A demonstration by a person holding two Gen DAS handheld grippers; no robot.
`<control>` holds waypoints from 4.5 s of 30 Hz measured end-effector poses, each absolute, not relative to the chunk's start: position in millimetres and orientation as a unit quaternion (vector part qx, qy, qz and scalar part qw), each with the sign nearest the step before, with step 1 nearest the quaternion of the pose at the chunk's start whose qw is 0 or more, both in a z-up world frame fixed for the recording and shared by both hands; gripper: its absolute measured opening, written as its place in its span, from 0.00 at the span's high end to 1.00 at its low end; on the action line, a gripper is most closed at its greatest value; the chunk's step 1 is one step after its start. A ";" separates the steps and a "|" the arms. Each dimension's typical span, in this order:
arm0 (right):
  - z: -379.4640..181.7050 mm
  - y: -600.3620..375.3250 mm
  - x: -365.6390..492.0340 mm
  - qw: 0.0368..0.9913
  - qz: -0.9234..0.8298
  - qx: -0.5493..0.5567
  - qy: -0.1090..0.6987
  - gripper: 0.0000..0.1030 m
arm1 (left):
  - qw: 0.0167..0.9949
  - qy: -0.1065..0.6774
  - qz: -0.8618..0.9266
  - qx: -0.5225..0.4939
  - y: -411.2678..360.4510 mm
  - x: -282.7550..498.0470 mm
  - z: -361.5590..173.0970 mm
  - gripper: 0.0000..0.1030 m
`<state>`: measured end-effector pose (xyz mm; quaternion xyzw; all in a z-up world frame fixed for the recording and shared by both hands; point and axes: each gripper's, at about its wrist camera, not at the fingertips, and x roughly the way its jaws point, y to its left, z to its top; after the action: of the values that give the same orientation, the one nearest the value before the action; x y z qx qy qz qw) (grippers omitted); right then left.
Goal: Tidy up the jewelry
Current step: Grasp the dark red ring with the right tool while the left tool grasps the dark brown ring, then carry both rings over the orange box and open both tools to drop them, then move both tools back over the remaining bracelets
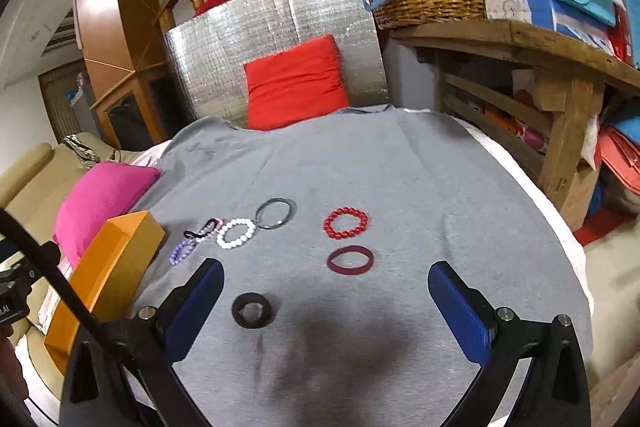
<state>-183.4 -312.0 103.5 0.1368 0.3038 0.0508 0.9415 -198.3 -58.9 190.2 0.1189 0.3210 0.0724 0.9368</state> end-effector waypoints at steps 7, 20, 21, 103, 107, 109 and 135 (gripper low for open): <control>76.9 -323.4 -140.3 0.916 0.067 0.126 0.374 0.06 | 0.903 0.420 0.003 0.086 -61.4 -160.2 134.0 0.00; 4.4 -312.9 -42.1 0.855 0.034 0.124 0.502 0.56 | 0.855 0.509 -0.098 0.011 -87.7 -107.0 47.6 0.41; -1.2 -313.7 -37.5 0.851 0.023 0.128 0.508 0.59 | 0.854 0.509 -0.105 0.014 -94.0 -104.1 45.2 0.44; 65.8 -73.5 -74.4 0.847 0.312 0.166 0.396 0.41 | 0.877 0.461 0.111 -0.083 164.1 -196.4 112.5 0.51; 66.8 -105.7 -67.0 0.853 0.278 0.177 0.404 0.41 | 0.886 0.452 0.081 -0.065 131.2 -183.0 122.0 0.46; 68.9 -127.7 -63.9 0.855 0.264 0.192 0.403 0.41 | 0.889 0.450 0.068 -0.057 113.6 -175.5 125.6 0.46; 44.9 -325.0 -36.1 0.832 0.108 0.332 0.431 0.43 | 0.872 0.490 -0.003 0.004 10.6 -109.2 93.5 0.46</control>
<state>-36.1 -325.0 44.9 0.3322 0.4306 0.1081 0.8322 -109.2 10.6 93.5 0.0037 0.4897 -0.0034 0.8719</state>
